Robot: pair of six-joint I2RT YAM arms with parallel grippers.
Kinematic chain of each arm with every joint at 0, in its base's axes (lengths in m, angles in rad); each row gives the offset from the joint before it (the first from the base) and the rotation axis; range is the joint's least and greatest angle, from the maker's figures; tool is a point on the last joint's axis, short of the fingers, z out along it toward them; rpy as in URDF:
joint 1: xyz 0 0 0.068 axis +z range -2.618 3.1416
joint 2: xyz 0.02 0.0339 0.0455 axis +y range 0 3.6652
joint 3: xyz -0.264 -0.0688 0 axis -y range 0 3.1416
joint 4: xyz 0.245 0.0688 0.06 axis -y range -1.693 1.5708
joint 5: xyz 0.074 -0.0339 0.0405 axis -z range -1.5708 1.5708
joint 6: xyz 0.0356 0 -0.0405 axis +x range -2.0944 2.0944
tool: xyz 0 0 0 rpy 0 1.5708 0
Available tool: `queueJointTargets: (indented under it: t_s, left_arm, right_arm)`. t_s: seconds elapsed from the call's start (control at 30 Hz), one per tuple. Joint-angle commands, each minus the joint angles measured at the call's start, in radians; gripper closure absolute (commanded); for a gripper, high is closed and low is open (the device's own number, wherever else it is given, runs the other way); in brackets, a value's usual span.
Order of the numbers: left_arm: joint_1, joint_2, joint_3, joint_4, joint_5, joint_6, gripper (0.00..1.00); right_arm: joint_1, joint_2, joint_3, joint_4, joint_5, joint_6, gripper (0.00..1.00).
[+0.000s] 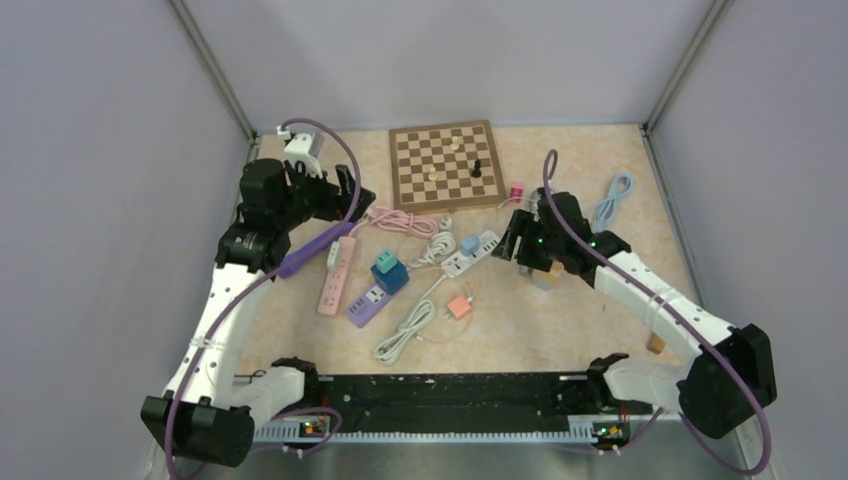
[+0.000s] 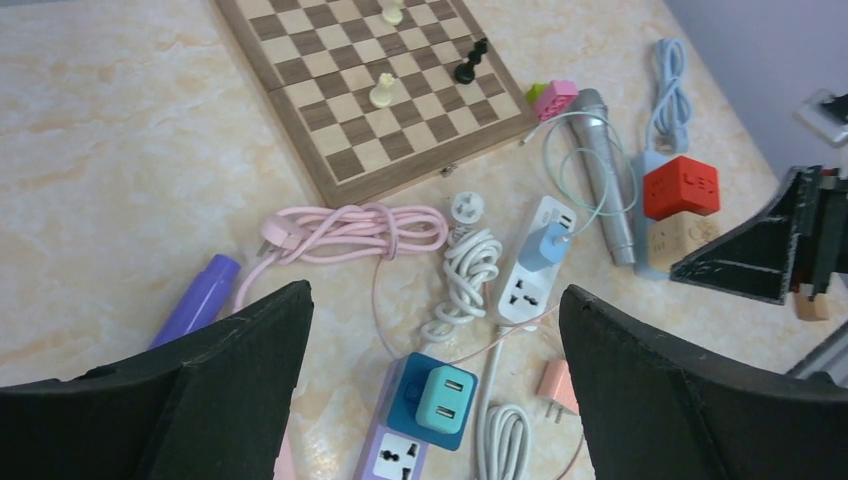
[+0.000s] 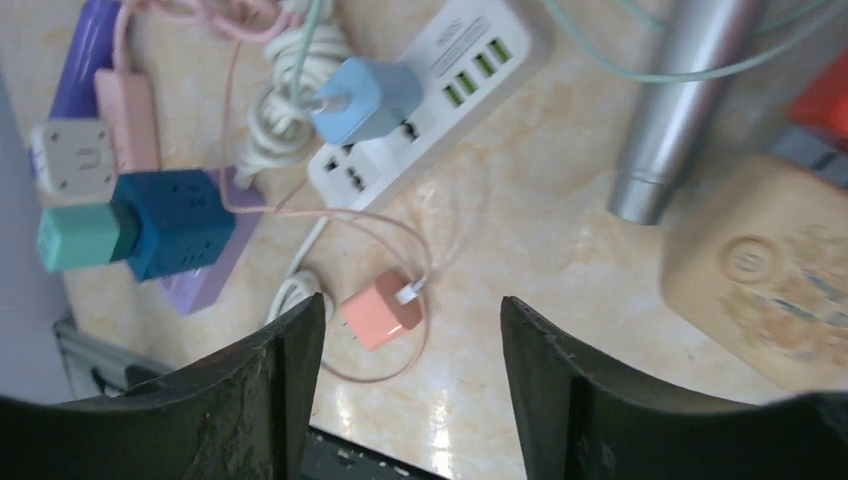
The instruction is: Insert the plug
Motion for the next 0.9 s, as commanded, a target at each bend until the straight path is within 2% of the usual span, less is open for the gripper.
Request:
queueJointTargets:
  t_s: [0.0,0.17,0.3,0.63,0.7,0.87]
  left_arm:
    - [0.003,-0.040,-0.046,0.145,0.119,-0.053,0.03]
    - [0.003,-0.050,-0.064,0.171,0.138,-0.069,0.03]
    - [0.003,-0.047,-0.063,0.162,0.140,-0.072,0.03]
    - [0.002,-0.060,-0.058,0.163,0.149,-0.085,0.04]
    - [0.002,-0.064,-0.060,0.170,0.157,-0.089,0.03]
    - [0.001,-0.081,-0.065,0.189,0.154,-0.099,0.01]
  right_arm:
    - [0.007,0.023,-0.082,0.244,-0.289,-0.079,0.39]
    - [0.050,0.070,-0.152,0.405,-0.333,-0.198,0.36]
    - [0.062,0.147,-0.179,0.488,-0.308,-0.230,0.34]
    - [0.095,0.275,-0.267,0.735,-0.196,-0.272,0.42]
    - [0.098,0.285,-0.275,0.770,-0.201,-0.277,0.49]
    - [0.098,0.237,-0.249,0.772,-0.246,-0.279,0.83]
